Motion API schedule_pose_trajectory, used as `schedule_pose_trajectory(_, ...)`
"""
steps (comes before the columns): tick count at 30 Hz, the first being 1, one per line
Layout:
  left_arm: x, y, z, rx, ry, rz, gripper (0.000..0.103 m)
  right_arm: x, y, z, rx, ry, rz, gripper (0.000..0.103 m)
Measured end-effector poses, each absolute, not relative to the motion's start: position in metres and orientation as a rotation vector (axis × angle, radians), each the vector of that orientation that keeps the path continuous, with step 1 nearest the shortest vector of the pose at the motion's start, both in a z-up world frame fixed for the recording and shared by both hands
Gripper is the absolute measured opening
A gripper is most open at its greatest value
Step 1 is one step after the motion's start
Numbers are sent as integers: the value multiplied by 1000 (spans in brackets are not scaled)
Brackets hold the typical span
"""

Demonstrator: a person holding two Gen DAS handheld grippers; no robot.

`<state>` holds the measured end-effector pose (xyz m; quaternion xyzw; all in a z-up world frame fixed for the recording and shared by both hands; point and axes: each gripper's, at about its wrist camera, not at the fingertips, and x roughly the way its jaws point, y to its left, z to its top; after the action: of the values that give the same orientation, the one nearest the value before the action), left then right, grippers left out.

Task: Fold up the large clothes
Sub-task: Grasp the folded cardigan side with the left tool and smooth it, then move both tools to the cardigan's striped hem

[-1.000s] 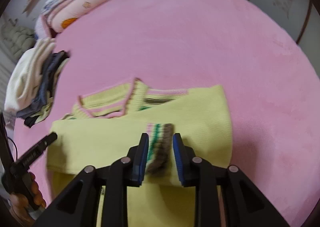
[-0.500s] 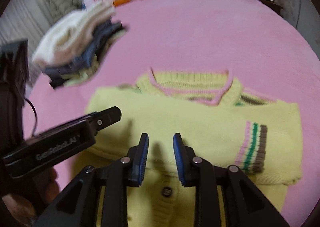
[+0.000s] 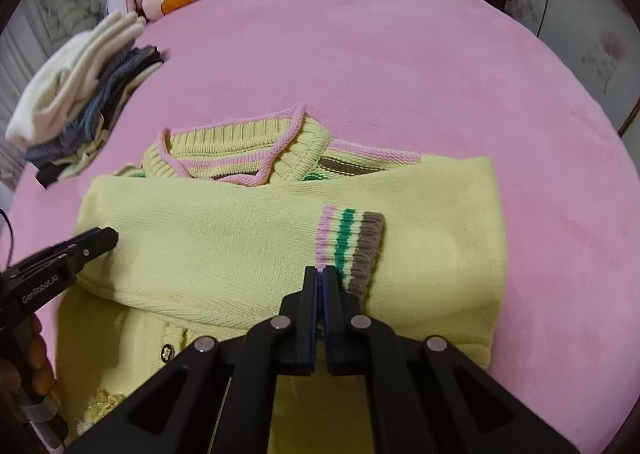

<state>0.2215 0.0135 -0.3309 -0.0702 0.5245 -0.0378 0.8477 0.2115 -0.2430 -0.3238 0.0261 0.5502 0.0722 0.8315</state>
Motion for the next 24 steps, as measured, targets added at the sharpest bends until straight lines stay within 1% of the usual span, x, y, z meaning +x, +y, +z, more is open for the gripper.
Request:
schedule_pose_trajectory(4, 221, 10, -323, -131, 1132, -63, 27, 213, -242, -317, 86, 1187, 162, 2)
schedule_pose_trajectory(5, 221, 10, -320, -127, 1141, -59, 30, 214, -240, -314, 90, 1192, 166, 4)
schedule_pose_trajectory(7, 219, 8, -310, -123, 1150, -39, 43, 210, -240, -304, 86, 1202, 176, 5)
schedule_pose_trajectory(8, 216, 9, -301, -128, 1145, -23, 55, 209, -240, -297, 85, 1205, 184, 5)
schedule_pose_trajectory(9, 212, 11, -295, -134, 1136, -12, 64, 207, -240, -290, 83, 1205, 192, 5)
schedule_pose_trajectory(11, 205, 14, -277, -150, 1114, 12, 73, 202, -242, -274, 83, 1196, 201, 5)
schedule_pose_trajectory(15, 195, 14, -247, -178, 1114, 35, 76, 191, -248, -235, 88, 1162, 225, 5)
schedule_pose_trajectory(21, 174, 9, -191, -200, 1093, 31, 78, 174, -258, -177, 95, 1096, 255, 5)
schedule_pose_trajectory(22, 171, 7, -184, -196, 1089, 30, 78, 172, -259, -167, 97, 1084, 259, 6)
schedule_pose_trajectory(24, 162, 3, -166, -188, 1081, 27, 78, 167, -265, -151, 100, 1069, 273, 10)
